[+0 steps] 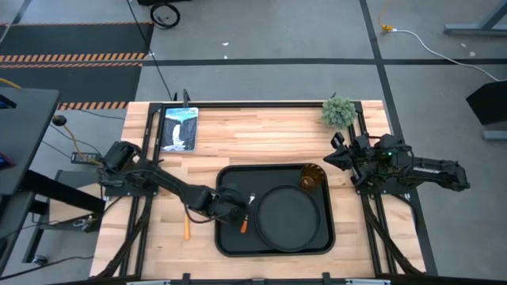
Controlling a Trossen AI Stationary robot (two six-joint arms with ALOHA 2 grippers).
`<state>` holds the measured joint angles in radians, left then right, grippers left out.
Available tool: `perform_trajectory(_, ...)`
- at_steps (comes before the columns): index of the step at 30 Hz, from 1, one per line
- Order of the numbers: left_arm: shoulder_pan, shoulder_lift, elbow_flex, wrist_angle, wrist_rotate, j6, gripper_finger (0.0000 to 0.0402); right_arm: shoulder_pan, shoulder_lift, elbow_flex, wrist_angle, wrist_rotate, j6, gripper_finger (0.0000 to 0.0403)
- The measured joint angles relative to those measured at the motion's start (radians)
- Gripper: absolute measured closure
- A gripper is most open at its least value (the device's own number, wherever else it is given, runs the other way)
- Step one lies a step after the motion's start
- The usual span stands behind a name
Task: Pick and place plate/cup/fork/spoon on tray
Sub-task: Put the fork on the serving tray
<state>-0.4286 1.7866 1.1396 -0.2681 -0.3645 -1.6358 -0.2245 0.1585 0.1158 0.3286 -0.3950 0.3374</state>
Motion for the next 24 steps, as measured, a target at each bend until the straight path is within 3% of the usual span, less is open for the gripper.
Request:
perform_trajectory(8, -0.008, 0.04, 0.096, -0.131, -0.041, -0.011, 0.0377, 0.0, 0.0, 0.0, 0.0, 0.0, 0.0, 0.0385)
perform_trajectory(15, -0.011, 0.156, 0.182, -0.248, 0.062, -0.07, 0.0377, 0.0, 0.0, 0.0, 0.0, 0.0, -0.002, 0.0385)
perform_trajectory(24, -0.011, 0.23, 0.277, -0.372, 0.086, -0.083, 0.0377, 0.001, 0.0, 0.0, 0.001, -0.001, 0.0, 0.0385)
